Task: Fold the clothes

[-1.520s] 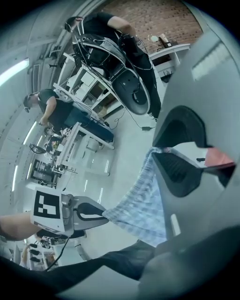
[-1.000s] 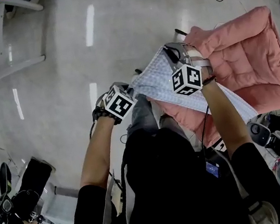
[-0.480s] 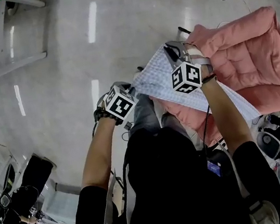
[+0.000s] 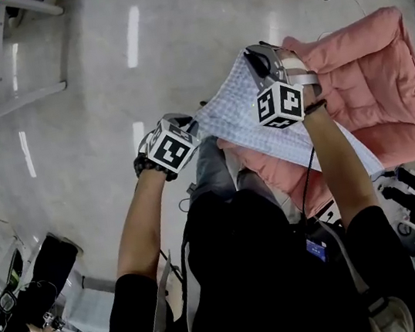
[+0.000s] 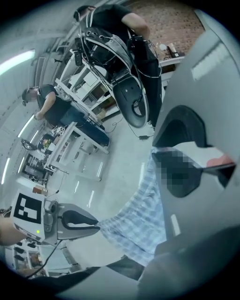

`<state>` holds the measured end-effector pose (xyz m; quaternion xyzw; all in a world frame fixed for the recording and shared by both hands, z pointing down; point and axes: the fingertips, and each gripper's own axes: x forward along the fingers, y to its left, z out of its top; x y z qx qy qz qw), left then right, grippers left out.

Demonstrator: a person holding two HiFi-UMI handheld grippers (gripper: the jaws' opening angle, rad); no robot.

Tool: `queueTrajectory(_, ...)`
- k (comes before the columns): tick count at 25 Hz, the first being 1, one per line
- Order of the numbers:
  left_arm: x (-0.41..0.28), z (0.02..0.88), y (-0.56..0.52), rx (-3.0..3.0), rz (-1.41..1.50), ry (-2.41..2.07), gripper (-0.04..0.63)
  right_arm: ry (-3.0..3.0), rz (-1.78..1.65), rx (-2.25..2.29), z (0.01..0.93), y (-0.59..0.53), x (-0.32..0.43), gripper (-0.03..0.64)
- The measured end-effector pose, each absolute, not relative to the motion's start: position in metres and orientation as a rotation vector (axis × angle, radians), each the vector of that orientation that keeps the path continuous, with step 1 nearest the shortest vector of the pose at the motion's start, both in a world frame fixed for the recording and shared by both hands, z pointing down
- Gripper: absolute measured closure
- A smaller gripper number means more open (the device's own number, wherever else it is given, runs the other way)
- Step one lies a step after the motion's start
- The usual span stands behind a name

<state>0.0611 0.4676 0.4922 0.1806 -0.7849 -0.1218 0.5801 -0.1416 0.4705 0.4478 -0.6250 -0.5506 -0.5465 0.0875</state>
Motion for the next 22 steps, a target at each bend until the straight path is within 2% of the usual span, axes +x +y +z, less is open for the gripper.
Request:
queueTrajectory(6, 0.034, 0.498, 0.471, 0.439, -0.226, -1.835, 0.537, -1.645, -1.686, -1.833, 0.454, 0.474, -0.168, 0.569)
queueTrajectory(19, 0.051, 0.525, 0.471, 0.465, -0.272, -1.758, 0.535, -1.539, -1.677, -1.839, 0.493, 0.480, -0.151, 0.566)
queueTrajectory(22, 0.058, 0.531, 0.471, 0.466, -0.265, -1.751, 0.523, -1.490, -1.646, -1.855, 0.501, 0.480, -0.141, 0.521)
